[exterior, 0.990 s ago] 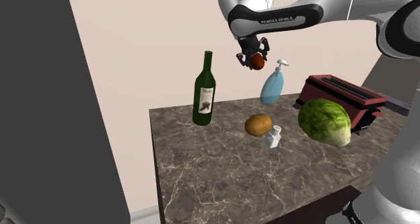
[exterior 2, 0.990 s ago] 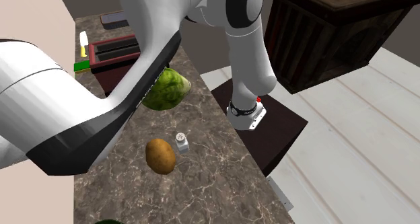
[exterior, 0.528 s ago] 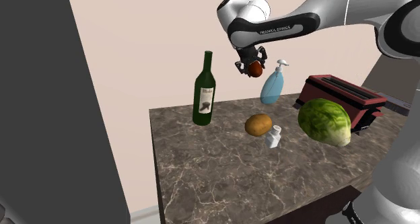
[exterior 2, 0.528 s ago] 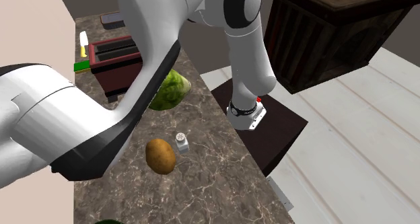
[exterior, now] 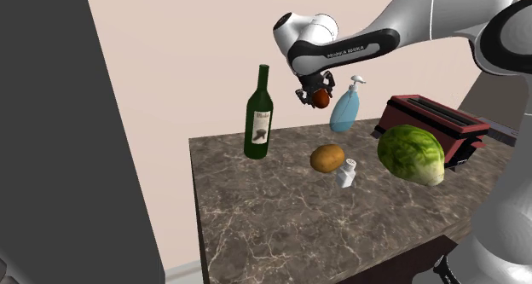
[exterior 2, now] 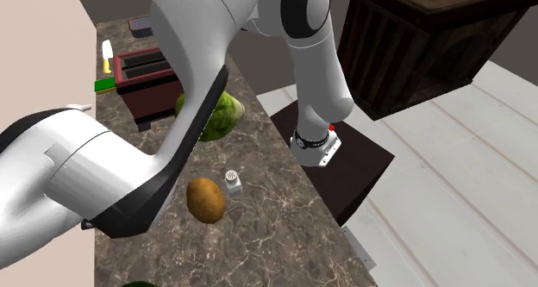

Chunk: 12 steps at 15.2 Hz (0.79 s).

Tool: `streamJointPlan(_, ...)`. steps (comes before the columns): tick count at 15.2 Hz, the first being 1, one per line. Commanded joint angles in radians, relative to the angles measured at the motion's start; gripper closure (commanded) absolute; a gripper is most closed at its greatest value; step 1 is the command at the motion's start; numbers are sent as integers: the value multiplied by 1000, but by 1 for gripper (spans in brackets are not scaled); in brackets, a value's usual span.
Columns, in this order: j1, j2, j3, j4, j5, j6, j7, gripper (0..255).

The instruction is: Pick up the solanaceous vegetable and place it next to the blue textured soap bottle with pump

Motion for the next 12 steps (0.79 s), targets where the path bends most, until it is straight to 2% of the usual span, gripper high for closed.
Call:
streamJointPlan(1, -1, 4, -1, -19, -2, 17, 15, 255)
streamJointPlan(12, -1, 57, -14, -90, -35, 103, 94, 255)
